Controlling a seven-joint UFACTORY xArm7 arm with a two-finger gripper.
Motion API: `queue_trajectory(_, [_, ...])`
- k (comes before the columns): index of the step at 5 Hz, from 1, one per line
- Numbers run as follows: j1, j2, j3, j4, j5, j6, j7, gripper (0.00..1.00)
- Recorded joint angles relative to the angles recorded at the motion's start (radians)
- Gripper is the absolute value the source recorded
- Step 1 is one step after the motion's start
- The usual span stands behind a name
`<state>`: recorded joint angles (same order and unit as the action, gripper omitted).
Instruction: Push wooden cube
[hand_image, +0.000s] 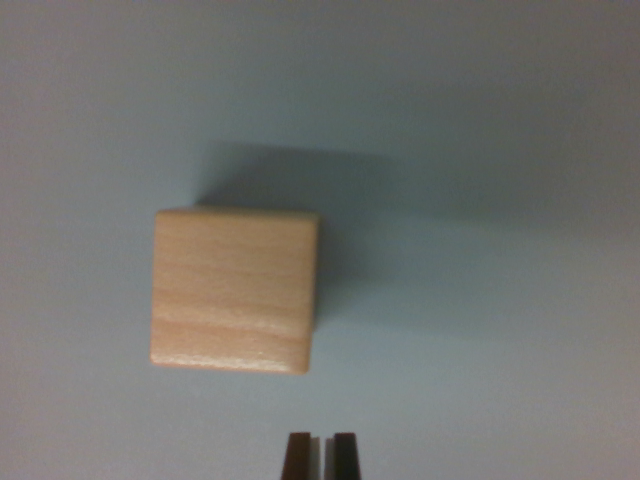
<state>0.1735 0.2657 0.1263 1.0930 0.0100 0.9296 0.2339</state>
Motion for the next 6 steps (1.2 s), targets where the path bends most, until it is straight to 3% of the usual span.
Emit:
queue_trajectory(1, [0.0094, 0.015, 0.008, -0.026, 0.0025, -0.036, 0.012, 0.0])
queue_trajectory(2, [0.0094, 0.015, 0.008, -0.026, 0.0025, -0.036, 0.012, 0.0])
queue_trajectory(3, [0.0179, 0.029, 0.015, -0.049, 0.0048, -0.069, 0.024, 0.0])
queue_trajectory(4, [0.0179, 0.029, 0.015, -0.049, 0.0048, -0.069, 0.024, 0.0])
queue_trajectory(5, [0.0252, 0.04, 0.021, -0.07, 0.0067, -0.097, 0.033, 0.0])
queue_trajectory(6, [0.0252, 0.04, 0.021, -0.07, 0.0067, -0.097, 0.033, 0.0])
